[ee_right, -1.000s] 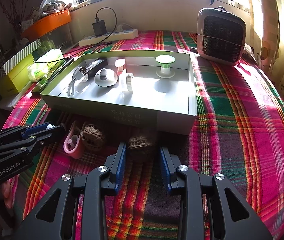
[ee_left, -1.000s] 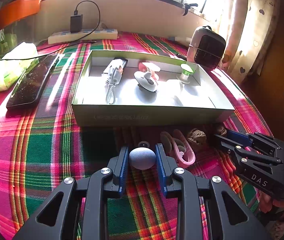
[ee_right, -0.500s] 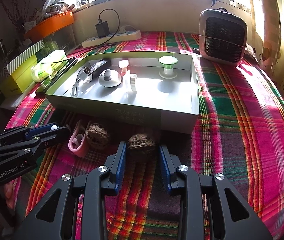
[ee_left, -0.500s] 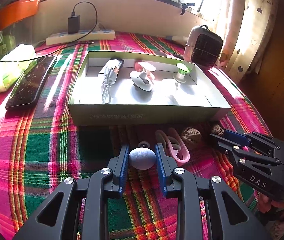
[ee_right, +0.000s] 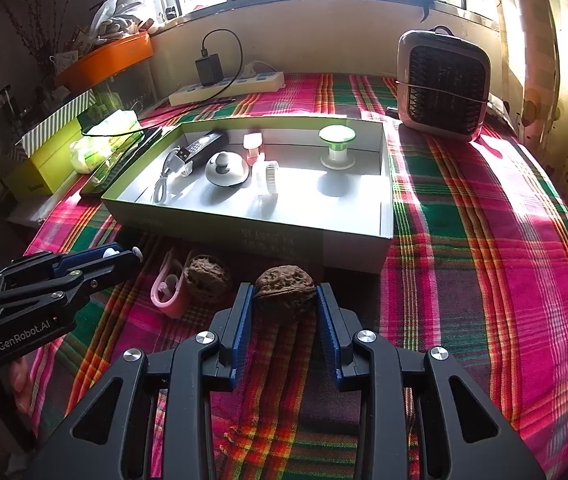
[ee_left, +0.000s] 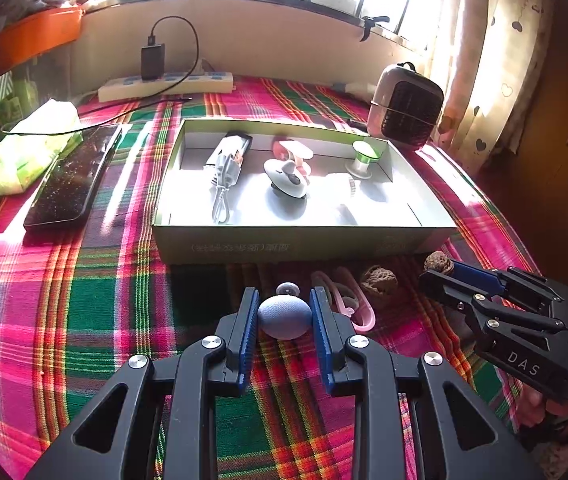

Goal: Organize objects
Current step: 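Carry the blue egg and walnut over the white box with both grippers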

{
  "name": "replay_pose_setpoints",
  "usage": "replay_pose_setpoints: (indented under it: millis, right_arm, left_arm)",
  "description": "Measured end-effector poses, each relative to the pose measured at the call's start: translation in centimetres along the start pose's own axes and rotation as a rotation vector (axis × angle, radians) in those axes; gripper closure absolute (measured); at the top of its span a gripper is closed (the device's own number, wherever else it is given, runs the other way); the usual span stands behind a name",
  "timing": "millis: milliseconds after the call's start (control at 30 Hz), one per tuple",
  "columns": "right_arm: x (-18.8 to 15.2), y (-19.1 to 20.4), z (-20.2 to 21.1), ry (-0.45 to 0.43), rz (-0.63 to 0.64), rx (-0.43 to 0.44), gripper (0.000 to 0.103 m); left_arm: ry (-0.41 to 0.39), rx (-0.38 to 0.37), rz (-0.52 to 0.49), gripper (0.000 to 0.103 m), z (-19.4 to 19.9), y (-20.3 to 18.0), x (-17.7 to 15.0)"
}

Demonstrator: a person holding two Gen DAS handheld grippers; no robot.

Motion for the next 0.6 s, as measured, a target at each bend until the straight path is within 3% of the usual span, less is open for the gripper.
replay_pose_setpoints:
  millis: [600]
  right_arm:
    - [3.7,0.0,1.1,-0.063,0.022,0.026,0.07]
  left_arm:
    - [-0.068,-0.005,-0.037,0.079,1.2,-0.5,3.3]
Point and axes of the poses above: each gripper's, at about its wrist camera, not at the fingertips, and z roughly against the way its jaws point, y to its left, x to its top, the point moved 3 cm from there along -z, roughly the way its jaws point, and after that the axes turned 2 degrees about y, right-handed, at the moved point
